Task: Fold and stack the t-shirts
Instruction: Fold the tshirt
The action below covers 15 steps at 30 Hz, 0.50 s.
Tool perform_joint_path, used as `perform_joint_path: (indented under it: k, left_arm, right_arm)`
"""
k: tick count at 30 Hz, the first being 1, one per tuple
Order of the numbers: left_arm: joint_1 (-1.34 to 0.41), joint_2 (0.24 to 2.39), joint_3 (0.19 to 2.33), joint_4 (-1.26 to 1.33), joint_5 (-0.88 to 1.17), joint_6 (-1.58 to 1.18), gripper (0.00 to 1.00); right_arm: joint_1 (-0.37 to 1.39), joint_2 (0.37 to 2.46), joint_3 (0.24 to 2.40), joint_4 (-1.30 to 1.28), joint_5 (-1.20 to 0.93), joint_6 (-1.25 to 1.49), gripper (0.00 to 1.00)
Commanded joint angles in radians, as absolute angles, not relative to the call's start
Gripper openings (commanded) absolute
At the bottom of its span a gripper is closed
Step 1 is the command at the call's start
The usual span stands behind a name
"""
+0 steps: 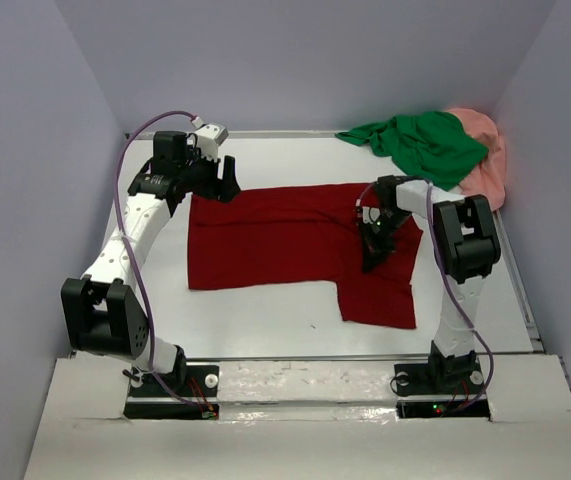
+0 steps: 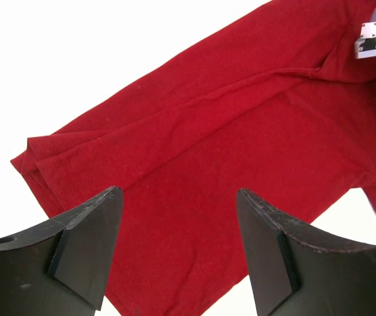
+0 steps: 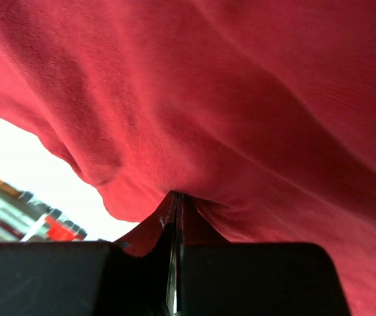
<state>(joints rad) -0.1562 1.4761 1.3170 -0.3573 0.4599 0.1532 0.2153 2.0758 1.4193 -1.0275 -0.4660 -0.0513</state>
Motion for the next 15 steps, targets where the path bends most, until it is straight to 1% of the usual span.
perform_joint_path:
  k: [1,3,4,8,12,15]
  left_arm:
    - [-0.161,1.447,1.351,-0.356,0.479,0.161,0.79]
    - [-0.16,1.451,1.351,-0.353,0.48,0.161,0.79]
    - [-0.161,1.451,1.35,-0.353,0.482,0.161,0.79]
    - [-0.161,1.457,1.35,-0.354,0.48,0.164,0.79]
    - [-0.161,1.463,1.355,-0.356,0.498,0.16,0.8]
    - [-0.161,1.462,1.353,-0.356,0.5,0.16,0.8]
  right_arm:
    - [0.219,2.123,1.422,-1.009,-0.625,-0.049,0.0]
    - [0.219,2.143,1.417,-1.014,-0.71,-0.051,0.0]
    - [0.219,2.149,1.417,-1.019,-0.792,-0.06,0.0]
    - [0.219,2.145,1.428,-1.023,-0.772,-0.063,0.0]
    - [0.219,2.14,1.42,-1.029,-0.828,-0.066,0.0]
    - [0.219,2.131,1.425,-1.026,-0.758,-0.067,0.0]
